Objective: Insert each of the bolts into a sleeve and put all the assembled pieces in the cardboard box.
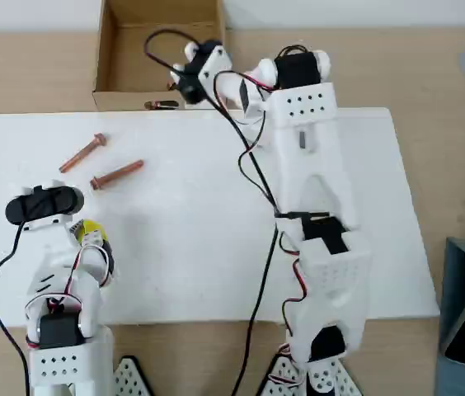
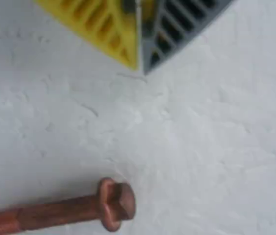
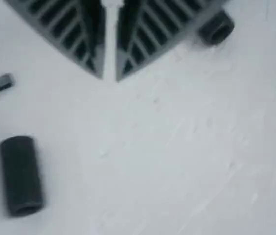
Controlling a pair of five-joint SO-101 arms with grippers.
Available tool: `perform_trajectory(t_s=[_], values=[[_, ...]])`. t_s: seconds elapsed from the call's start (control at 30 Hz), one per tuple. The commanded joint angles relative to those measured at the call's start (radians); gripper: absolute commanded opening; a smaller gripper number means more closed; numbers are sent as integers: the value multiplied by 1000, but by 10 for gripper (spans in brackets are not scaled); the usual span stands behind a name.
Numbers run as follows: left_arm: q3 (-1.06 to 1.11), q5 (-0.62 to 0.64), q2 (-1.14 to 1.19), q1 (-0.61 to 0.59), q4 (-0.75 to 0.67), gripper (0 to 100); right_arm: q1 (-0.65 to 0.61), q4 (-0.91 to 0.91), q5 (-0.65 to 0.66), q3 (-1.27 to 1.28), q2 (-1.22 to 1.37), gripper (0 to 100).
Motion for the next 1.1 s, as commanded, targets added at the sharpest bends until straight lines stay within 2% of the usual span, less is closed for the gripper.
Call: perform_trajectory(t_s=[0.0, 0.13, 0.43, 1.07], values=[[11, -3, -10, -12, 3, 2, 13, -5, 74, 54, -73, 104], [11, -3, -10, -12, 3, 2, 24, -78, 150, 143, -71, 184], [11, -3, -10, -12, 5, 2, 58, -278, 241, 280, -19, 184], [11, -3, -10, -12, 5, 2, 79, -269, 259, -136, 384, 184]])
